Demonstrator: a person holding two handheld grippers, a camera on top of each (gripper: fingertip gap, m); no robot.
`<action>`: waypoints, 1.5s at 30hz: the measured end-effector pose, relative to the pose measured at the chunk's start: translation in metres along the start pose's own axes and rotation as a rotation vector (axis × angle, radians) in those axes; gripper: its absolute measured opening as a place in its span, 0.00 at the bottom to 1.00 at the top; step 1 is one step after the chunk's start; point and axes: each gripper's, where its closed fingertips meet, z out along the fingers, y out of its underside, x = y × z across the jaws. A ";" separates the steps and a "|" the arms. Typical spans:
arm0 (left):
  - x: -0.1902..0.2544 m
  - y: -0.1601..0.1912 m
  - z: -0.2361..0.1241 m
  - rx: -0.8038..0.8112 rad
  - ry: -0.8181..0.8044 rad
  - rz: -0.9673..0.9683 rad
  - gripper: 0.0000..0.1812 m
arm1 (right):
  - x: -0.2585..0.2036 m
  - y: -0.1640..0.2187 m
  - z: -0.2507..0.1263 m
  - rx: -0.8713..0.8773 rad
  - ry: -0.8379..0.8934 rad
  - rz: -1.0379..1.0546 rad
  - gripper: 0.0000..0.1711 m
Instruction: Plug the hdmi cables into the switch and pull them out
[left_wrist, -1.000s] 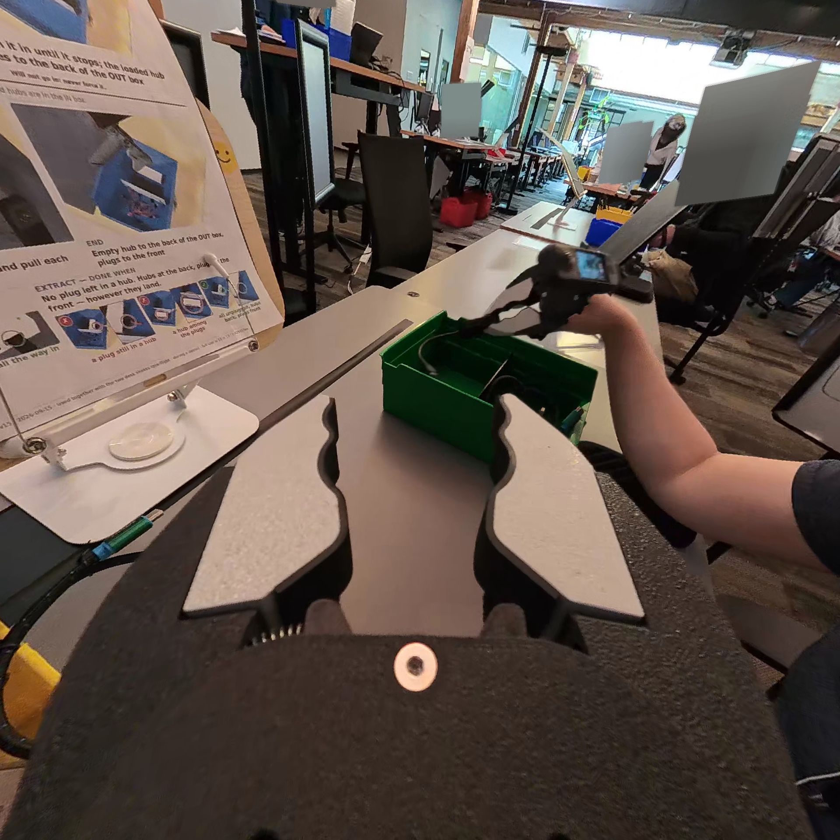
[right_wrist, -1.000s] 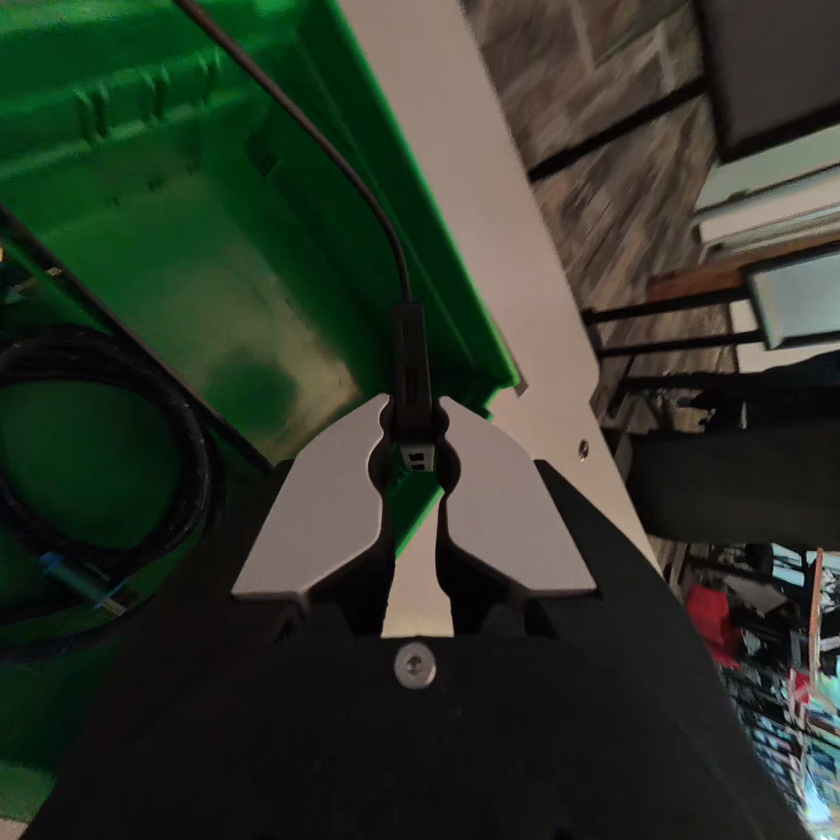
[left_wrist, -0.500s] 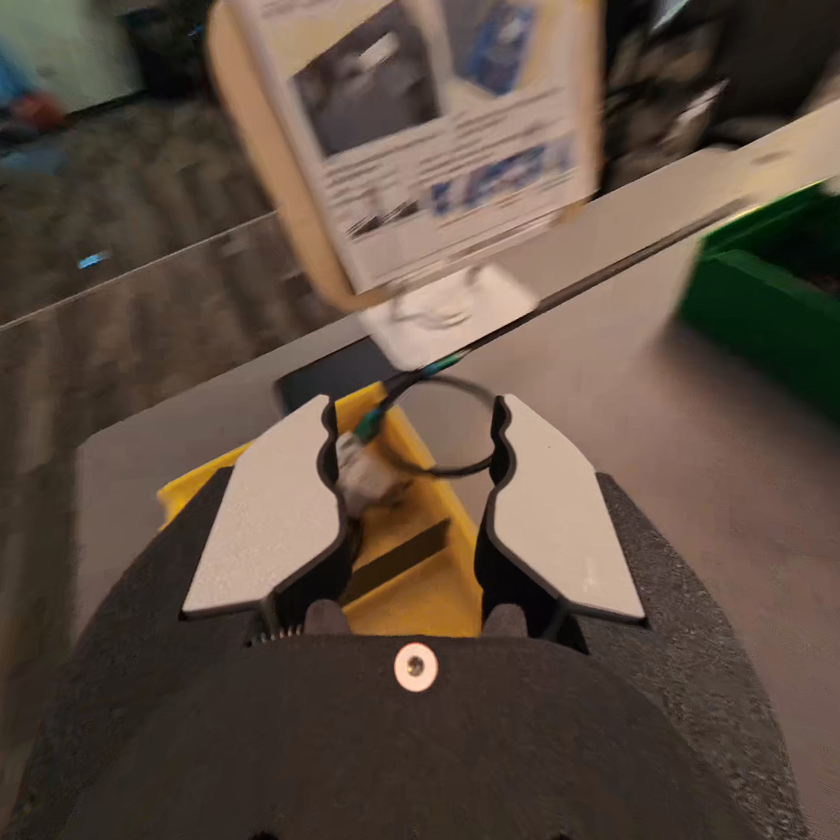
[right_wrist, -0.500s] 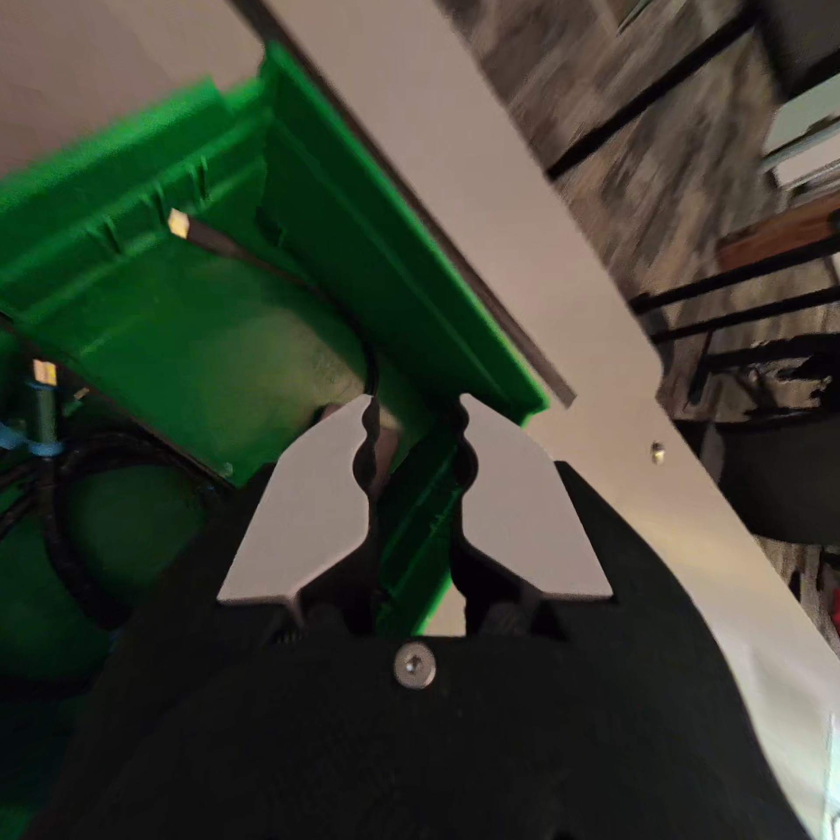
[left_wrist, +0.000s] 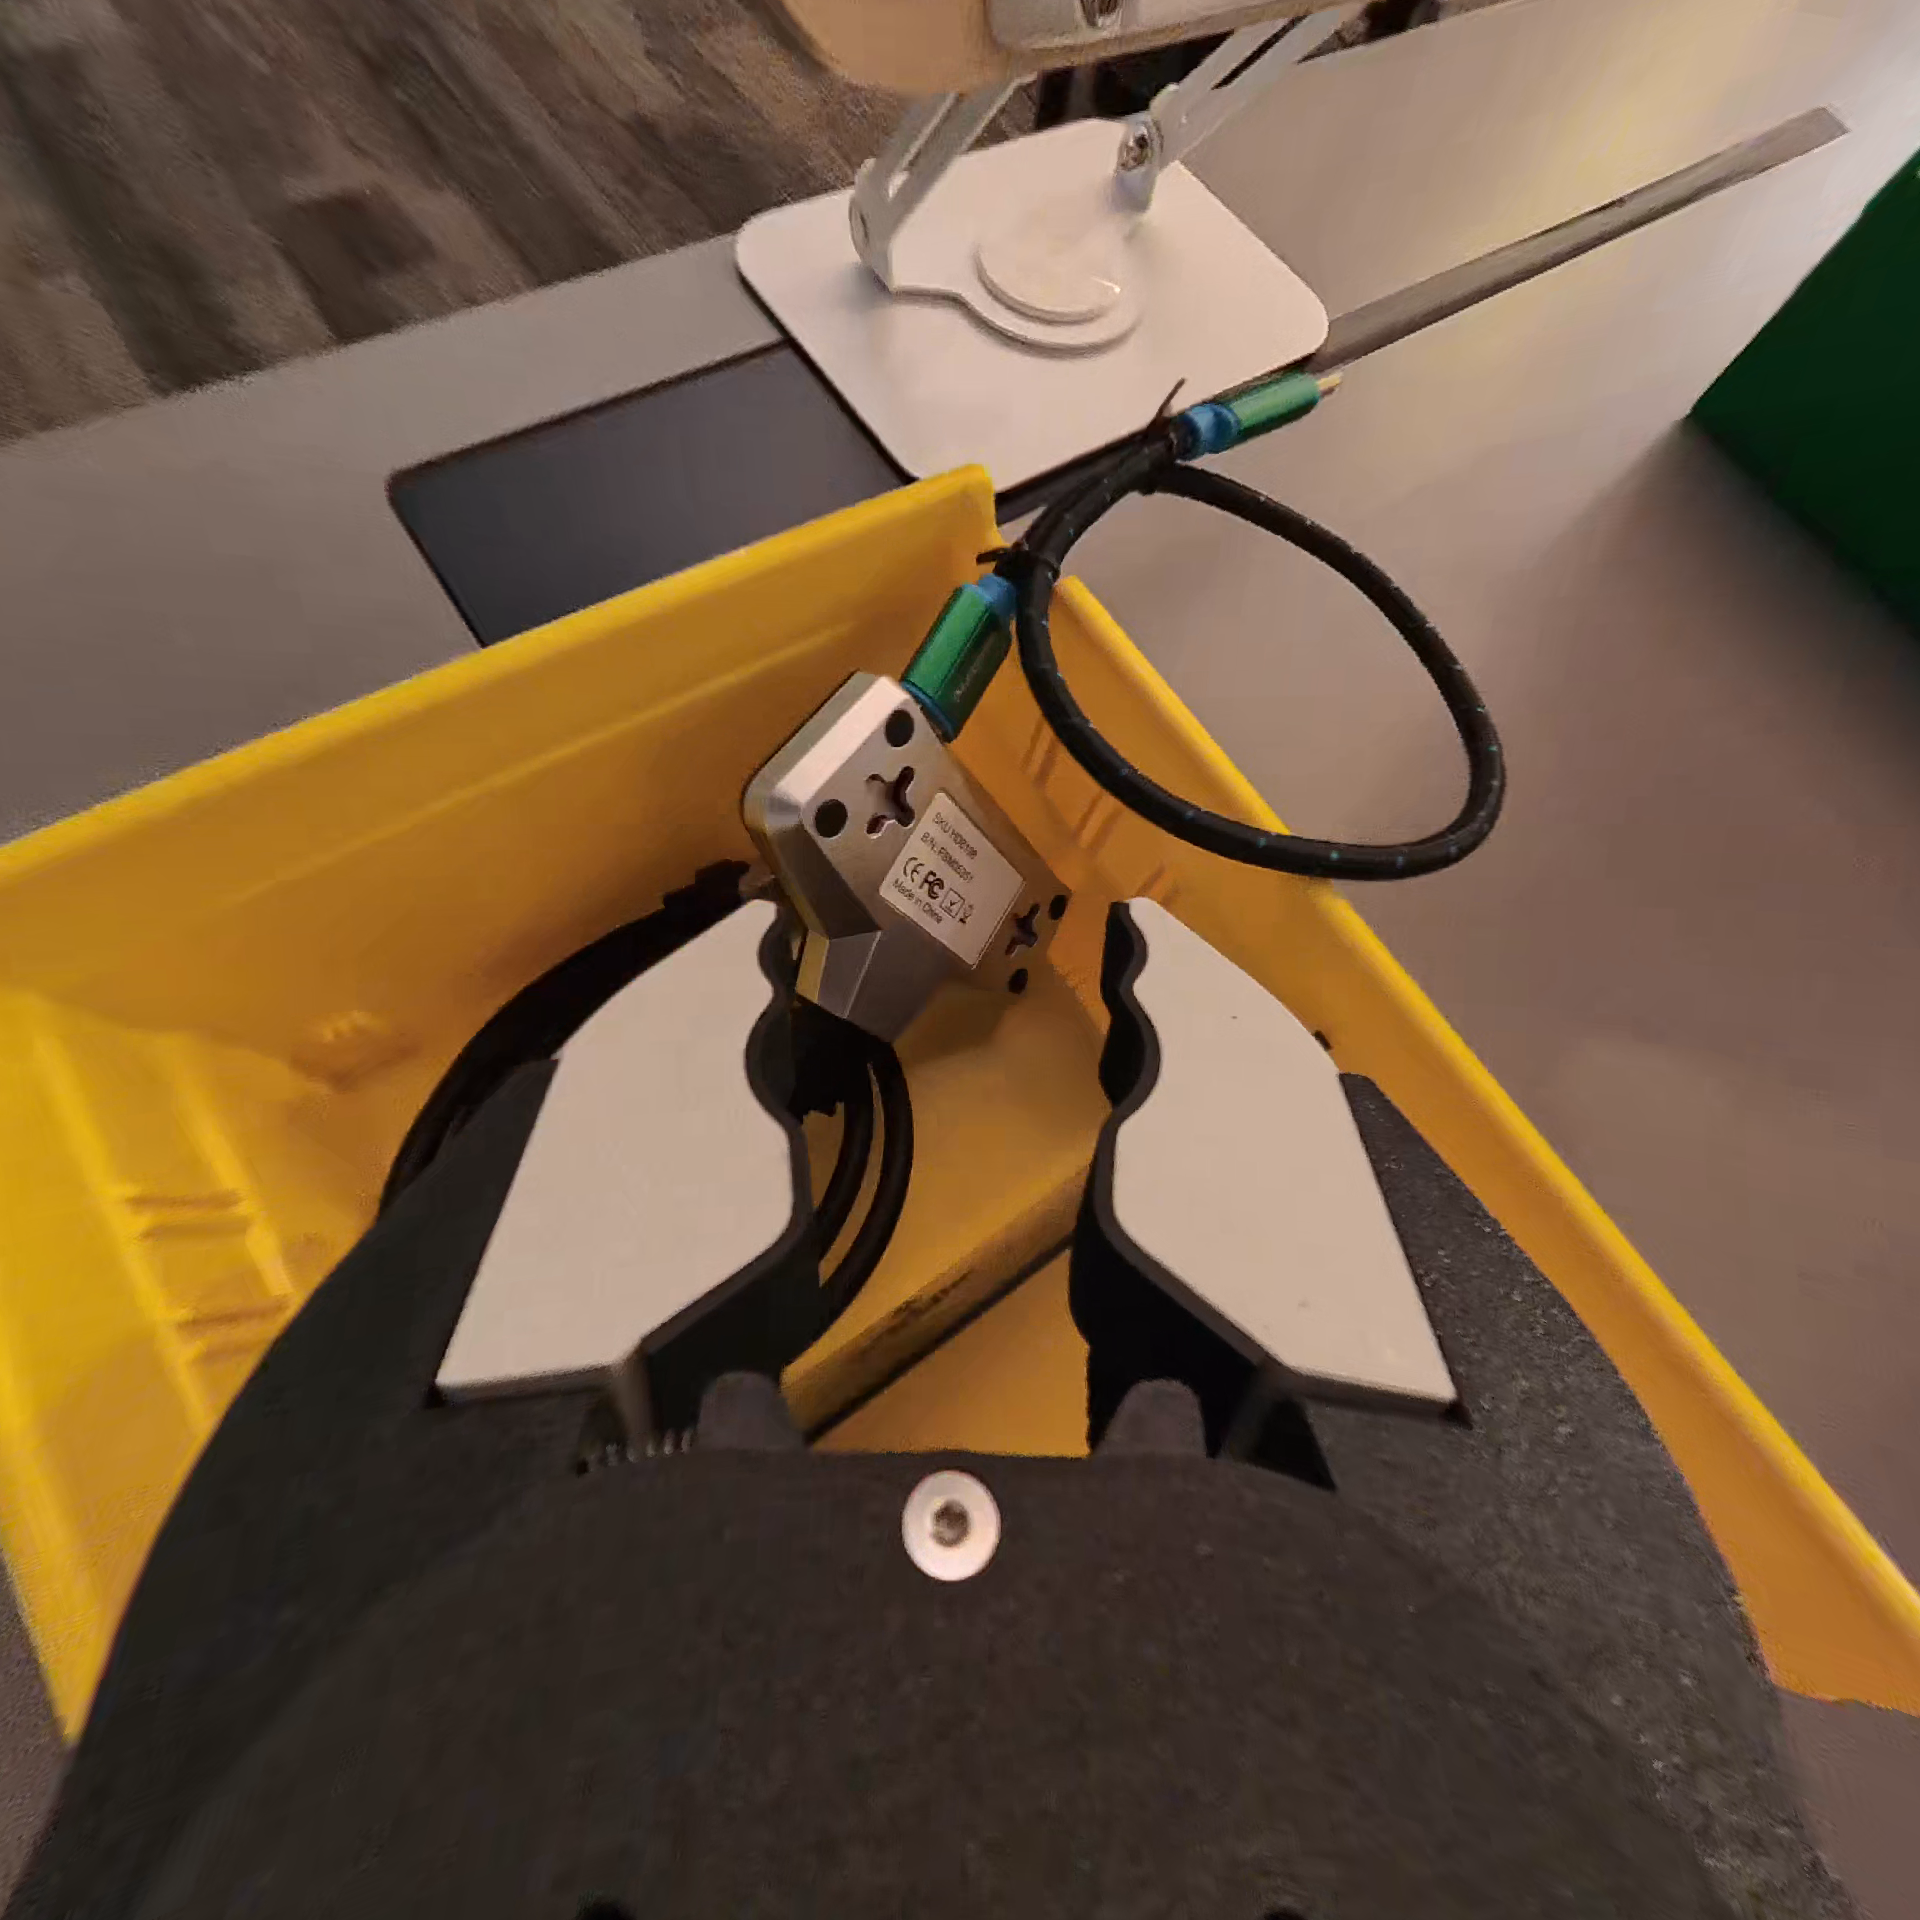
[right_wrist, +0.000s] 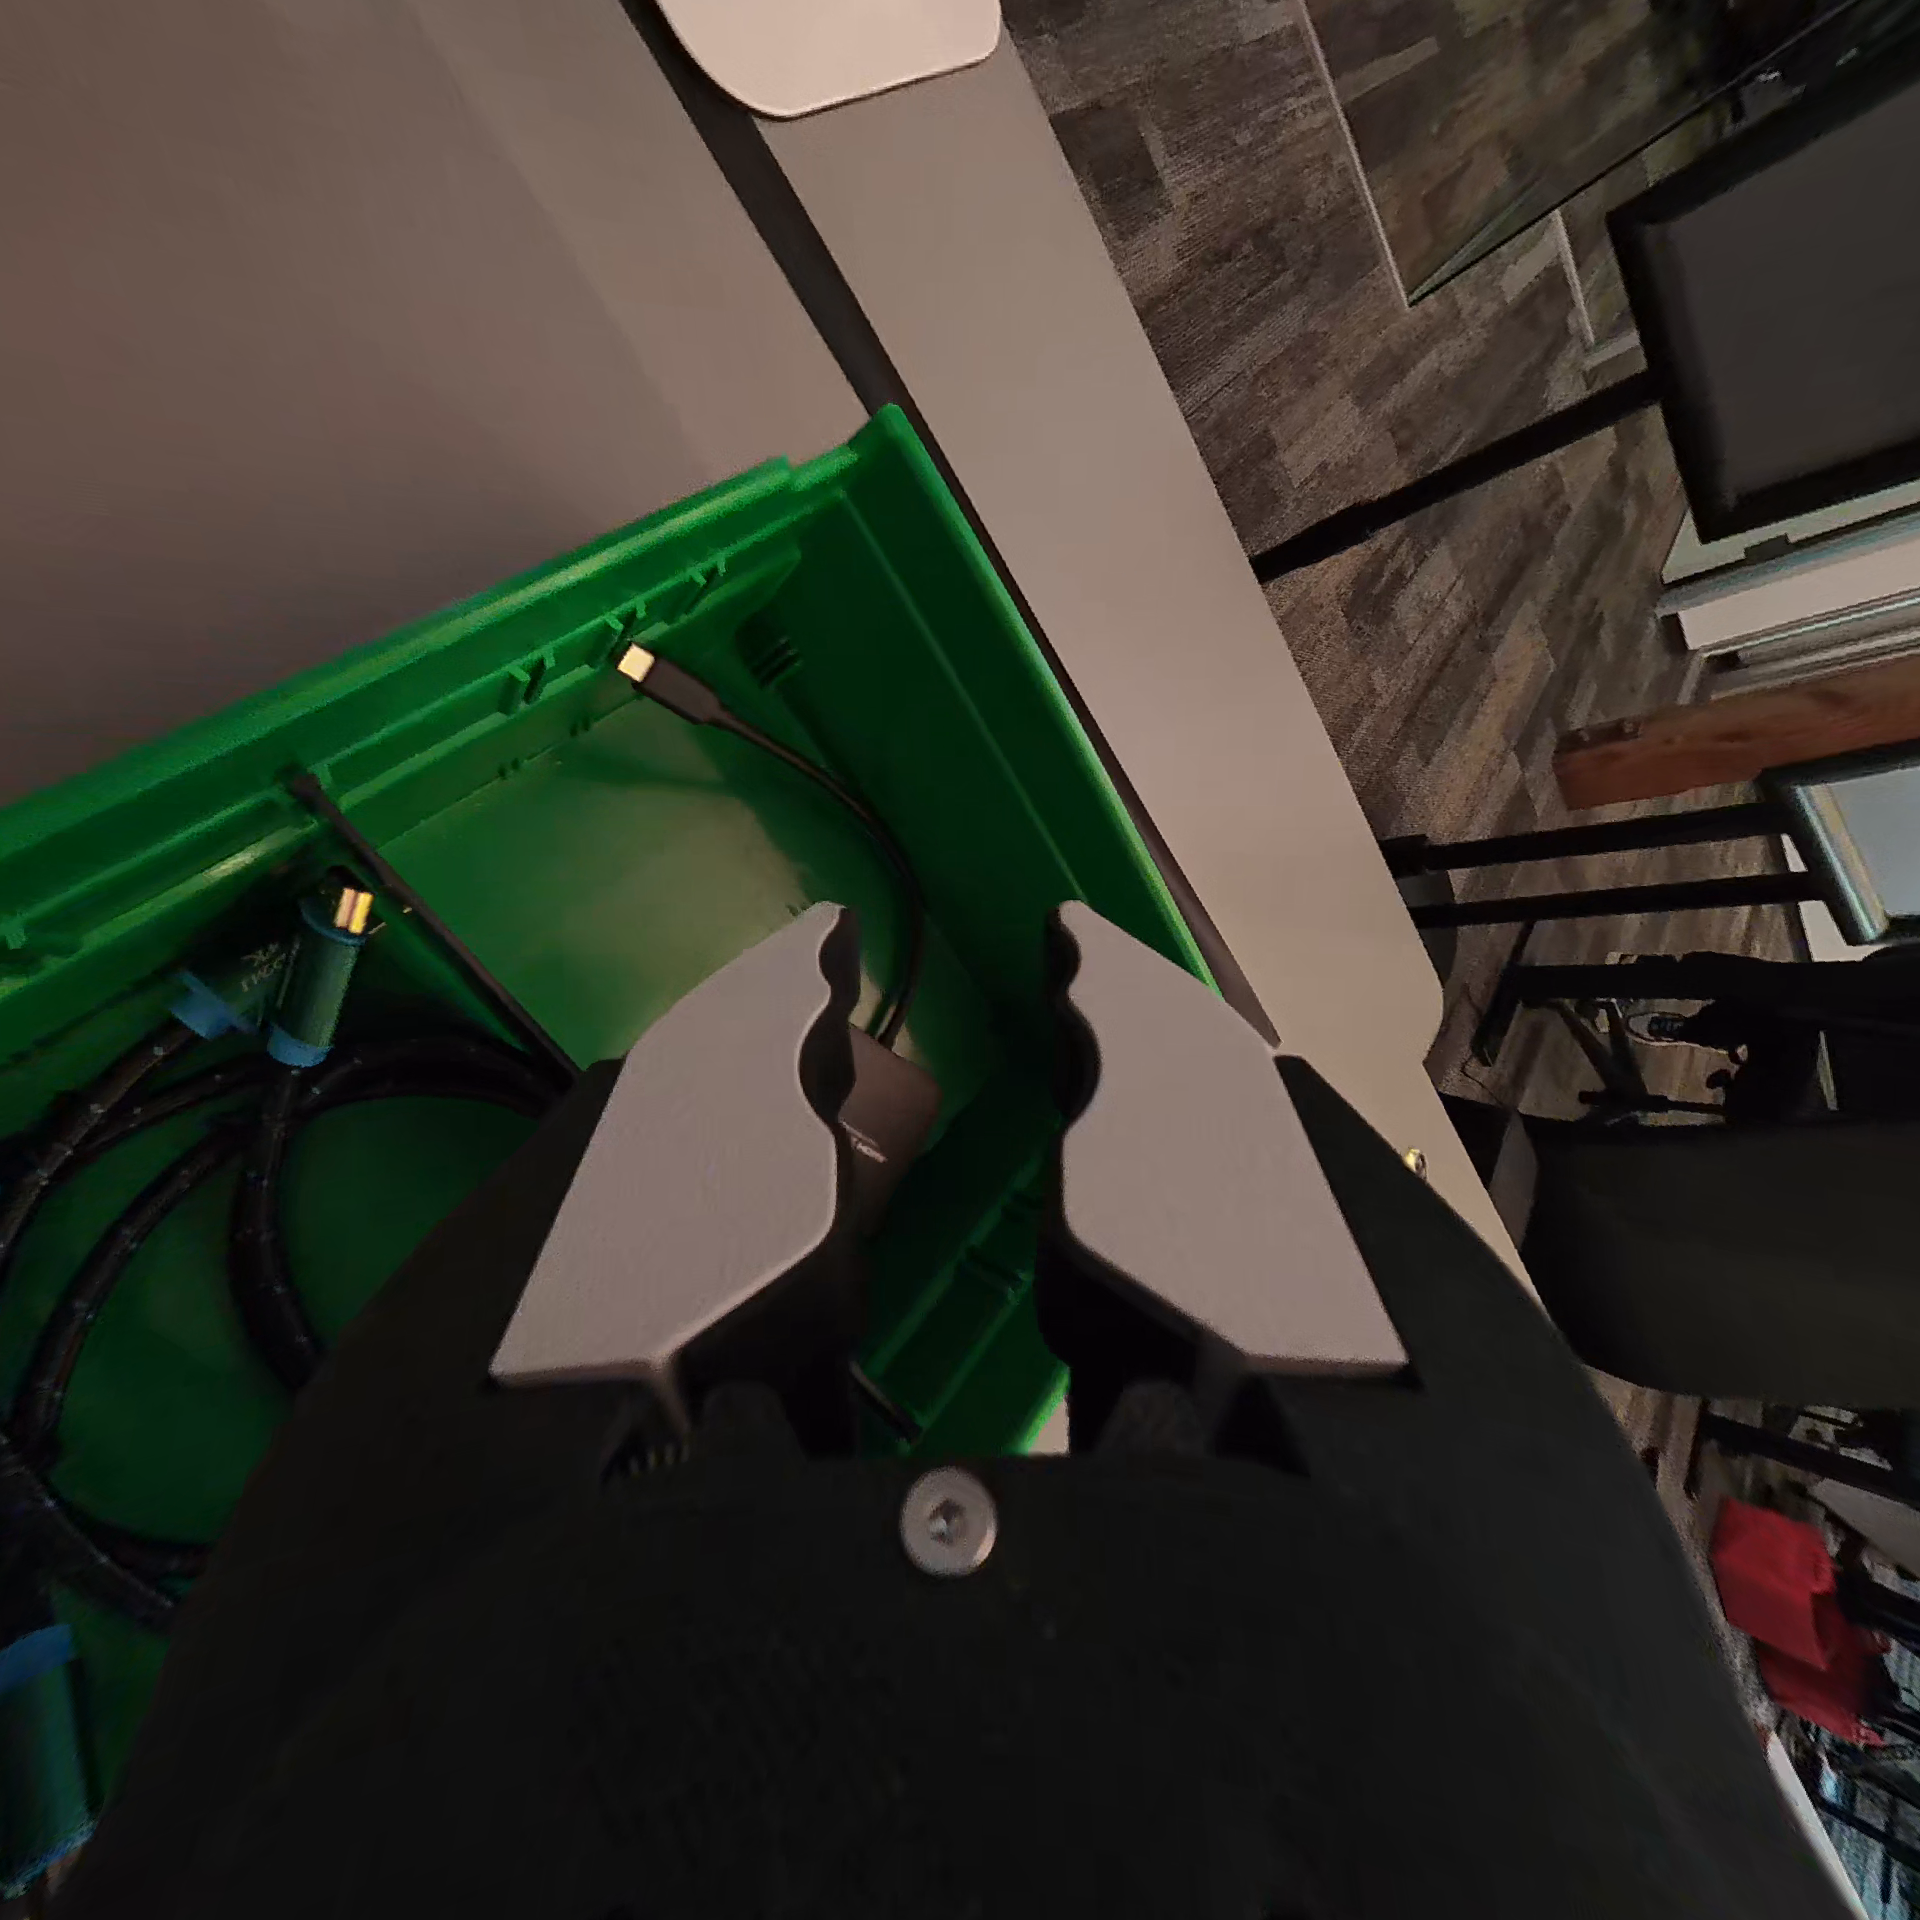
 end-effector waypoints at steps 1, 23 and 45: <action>-0.002 0.001 0.003 -0.010 0.005 0.011 0.31 | -0.002 -0.002 0.001 0.006 -0.008 0.001 0.20; -0.003 0.016 0.041 -0.361 0.294 -0.020 0.18 | 0.001 0.007 0.000 0.008 -0.028 -0.006 0.18; 0.194 -0.138 -0.121 0.444 0.167 0.508 0.13 | -0.126 -0.214 -0.128 0.965 -0.299 -0.243 0.14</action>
